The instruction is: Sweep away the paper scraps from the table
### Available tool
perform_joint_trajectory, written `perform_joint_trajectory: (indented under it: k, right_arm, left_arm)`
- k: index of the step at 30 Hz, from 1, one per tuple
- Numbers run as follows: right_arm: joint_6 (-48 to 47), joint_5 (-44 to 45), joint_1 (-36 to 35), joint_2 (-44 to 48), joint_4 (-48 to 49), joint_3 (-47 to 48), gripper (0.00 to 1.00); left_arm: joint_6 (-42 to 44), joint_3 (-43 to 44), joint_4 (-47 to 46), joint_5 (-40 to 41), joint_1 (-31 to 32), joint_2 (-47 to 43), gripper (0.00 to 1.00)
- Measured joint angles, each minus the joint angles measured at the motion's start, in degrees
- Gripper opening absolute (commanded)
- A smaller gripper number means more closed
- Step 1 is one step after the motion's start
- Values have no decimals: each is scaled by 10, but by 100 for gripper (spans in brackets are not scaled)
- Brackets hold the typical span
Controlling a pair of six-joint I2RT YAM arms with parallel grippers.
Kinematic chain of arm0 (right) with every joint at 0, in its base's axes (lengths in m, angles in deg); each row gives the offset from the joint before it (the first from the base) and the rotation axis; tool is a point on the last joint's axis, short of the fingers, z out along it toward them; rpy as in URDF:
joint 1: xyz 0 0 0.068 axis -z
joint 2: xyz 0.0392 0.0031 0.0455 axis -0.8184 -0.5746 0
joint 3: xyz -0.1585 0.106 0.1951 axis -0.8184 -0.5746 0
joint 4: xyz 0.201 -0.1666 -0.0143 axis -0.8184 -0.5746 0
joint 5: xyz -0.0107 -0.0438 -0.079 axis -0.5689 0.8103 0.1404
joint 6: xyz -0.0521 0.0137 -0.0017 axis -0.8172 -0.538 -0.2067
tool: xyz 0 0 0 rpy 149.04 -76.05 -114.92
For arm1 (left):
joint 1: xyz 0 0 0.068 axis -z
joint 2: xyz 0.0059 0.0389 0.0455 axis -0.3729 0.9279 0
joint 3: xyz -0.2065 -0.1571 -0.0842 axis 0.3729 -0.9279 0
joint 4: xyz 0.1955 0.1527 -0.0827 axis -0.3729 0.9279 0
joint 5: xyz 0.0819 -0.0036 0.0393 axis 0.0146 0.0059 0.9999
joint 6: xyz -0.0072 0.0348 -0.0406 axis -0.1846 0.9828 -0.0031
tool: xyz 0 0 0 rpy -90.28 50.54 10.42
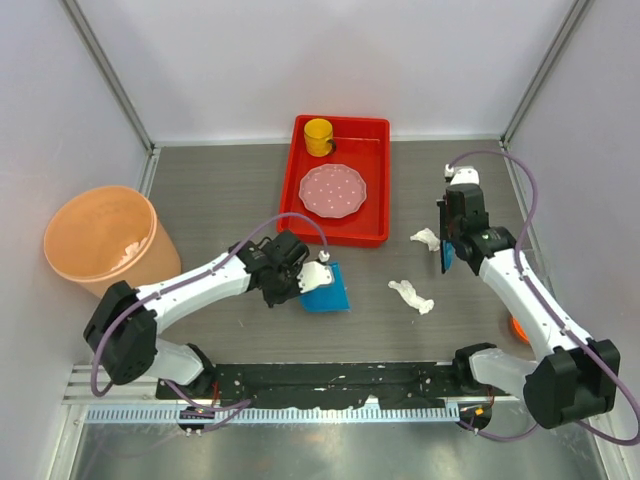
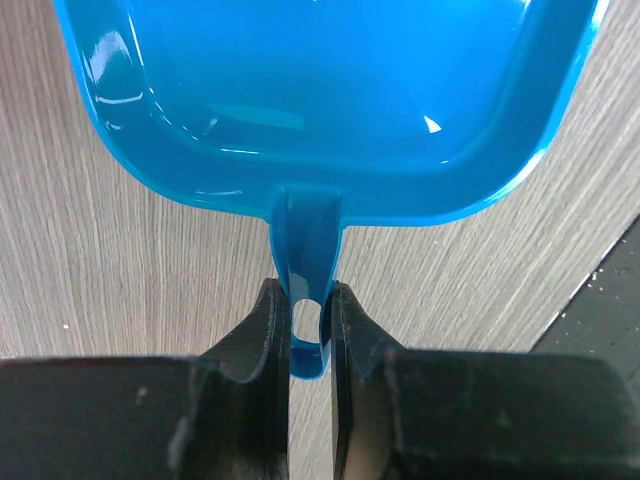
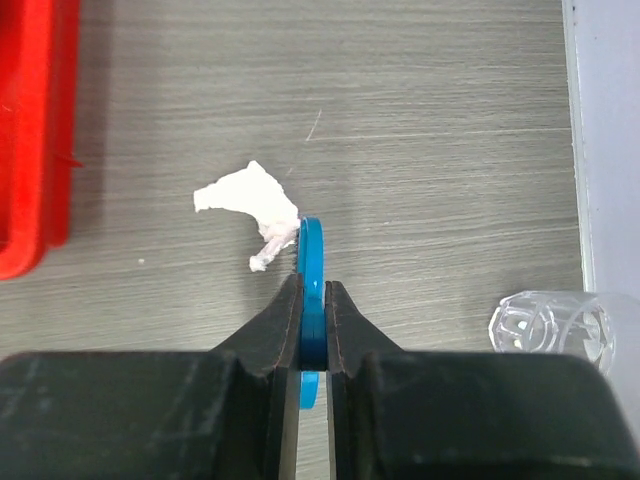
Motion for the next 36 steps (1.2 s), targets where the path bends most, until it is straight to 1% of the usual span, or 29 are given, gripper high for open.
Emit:
perform_joint_trajectory:
  k: [3, 8, 12, 15, 20, 23, 25, 27, 31, 34, 36]
  right_arm:
    - [-35, 9, 0, -18, 52, -47, 1]
    - [-83, 32, 0, -66, 117, -55, 1]
    - [-120, 74, -1, -84, 138, -10, 1]
    - [-138, 81, 0, -99, 157, 38, 1]
    - [-172, 45, 10, -155, 205, 94, 1]
    - [-218, 2, 20, -224, 222, 118, 1]
    - [-255, -25, 23, -261, 221, 116, 1]
    - [-286, -49, 22, -275, 215, 100, 1]
    - [-321, -99, 7, -254, 188, 61, 1]
    - [-312, -129, -10, -181, 172, 12, 1]
    - [-303, -147, -27, -106, 168, -35, 1]
  left_arm:
    - [4, 0, -18, 14, 16, 28, 0]
    - [8, -1, -37, 28, 32, 71, 0]
    - [8, -1, -47, 33, 37, 86, 0]
    - [8, 0, -50, 33, 37, 87, 0]
    - [8, 0, -54, 35, 37, 87, 0]
    - [8, 0, -55, 38, 37, 87, 0]
    - [8, 0, -56, 38, 37, 87, 0]
    - [8, -1, -57, 38, 37, 87, 0]
    - [8, -1, -59, 39, 38, 87, 0]
    - [9, -1, -60, 39, 38, 87, 0]
    - [11, -1, -61, 39, 38, 87, 0]
